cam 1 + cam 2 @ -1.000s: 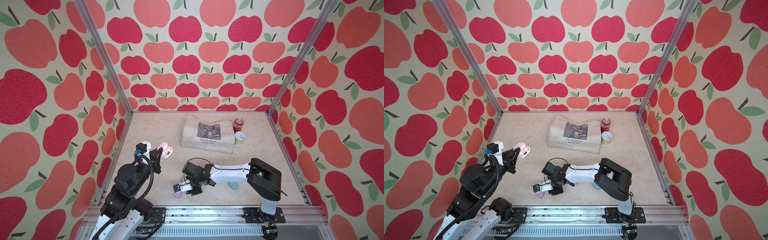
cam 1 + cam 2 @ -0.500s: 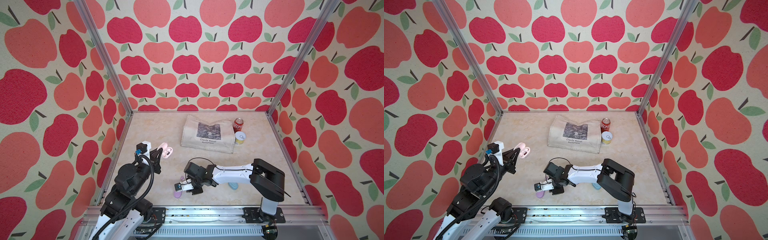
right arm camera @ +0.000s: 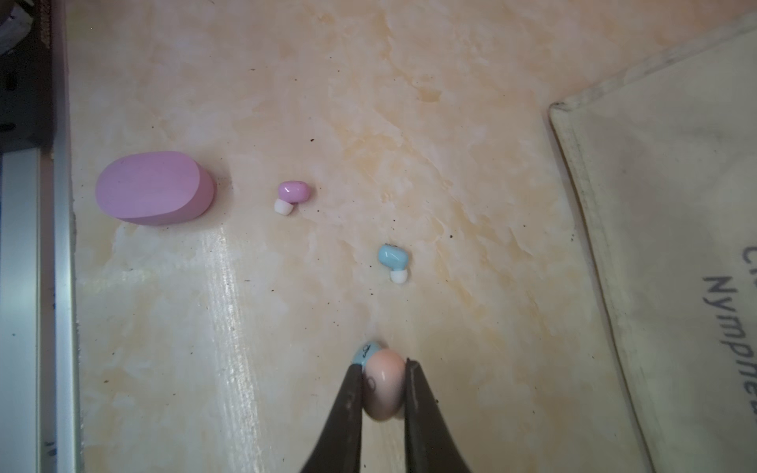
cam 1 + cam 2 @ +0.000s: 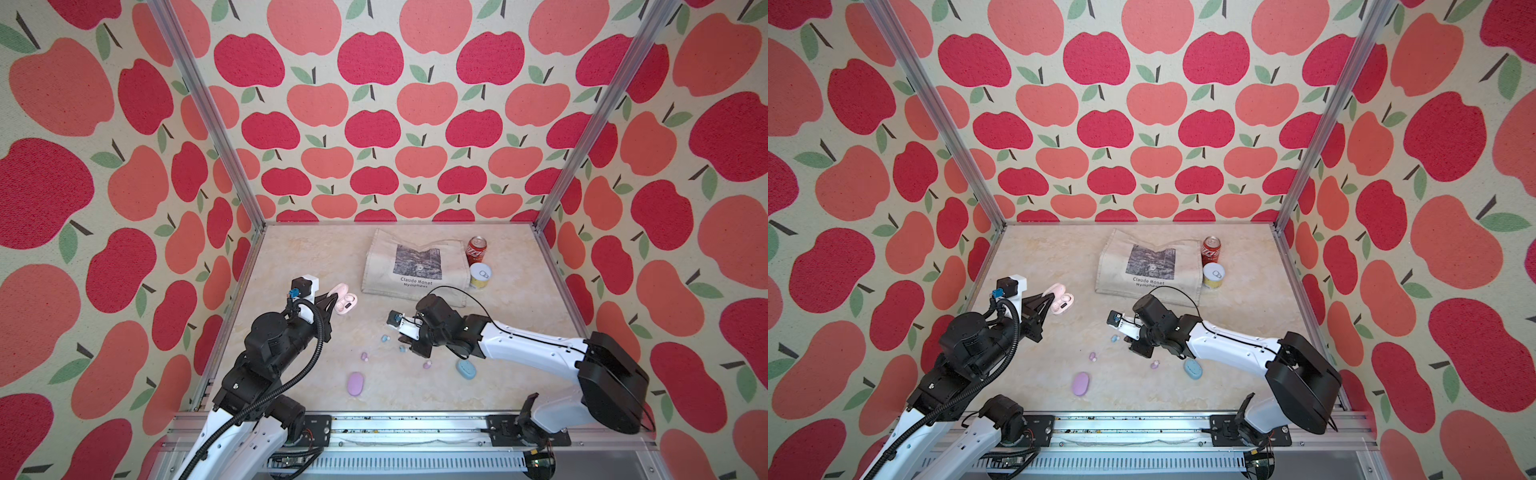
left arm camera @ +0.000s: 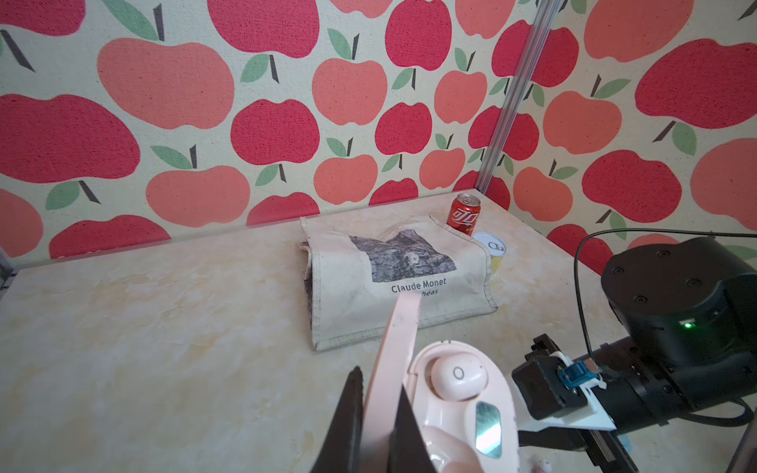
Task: Insert wireless bluetooth earbuds into charging case
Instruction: Place a wireless bluetooth earbud at the center of the table.
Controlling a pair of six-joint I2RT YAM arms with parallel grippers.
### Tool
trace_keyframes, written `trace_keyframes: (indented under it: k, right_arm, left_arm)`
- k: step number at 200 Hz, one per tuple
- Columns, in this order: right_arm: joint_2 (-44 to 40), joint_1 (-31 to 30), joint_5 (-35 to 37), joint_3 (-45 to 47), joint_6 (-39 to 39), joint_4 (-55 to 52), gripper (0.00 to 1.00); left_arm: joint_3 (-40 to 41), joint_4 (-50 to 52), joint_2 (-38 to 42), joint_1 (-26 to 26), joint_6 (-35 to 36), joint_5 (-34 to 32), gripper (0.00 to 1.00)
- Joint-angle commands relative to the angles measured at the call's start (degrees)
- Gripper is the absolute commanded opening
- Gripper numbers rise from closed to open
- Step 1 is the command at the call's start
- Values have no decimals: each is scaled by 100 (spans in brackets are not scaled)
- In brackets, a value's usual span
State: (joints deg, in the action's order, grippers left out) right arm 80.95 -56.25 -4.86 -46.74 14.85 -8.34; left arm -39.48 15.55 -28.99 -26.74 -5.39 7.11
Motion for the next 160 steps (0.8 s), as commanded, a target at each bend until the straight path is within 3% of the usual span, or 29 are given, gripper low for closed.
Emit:
trace_keyframes:
  k: [1,63,129,160]
  right_arm:
    - [-269,294,239,317,-778,-25,16]
    - [146,1353,343,333,-2347,-309,16]
    - [1149,1406,763,60,-2980,-671,18]
    - [1227,1397,844,45,-3053,-686,25]
  left_arm:
    - [-152,-722,-298,35,148,493,0]
    - [22,-1728,-1050,25,-46,908,0]
    - [318,-2214,-1257,20,-124,987,0]
    - [320,-2181,-1258,20,-98,1051,0]
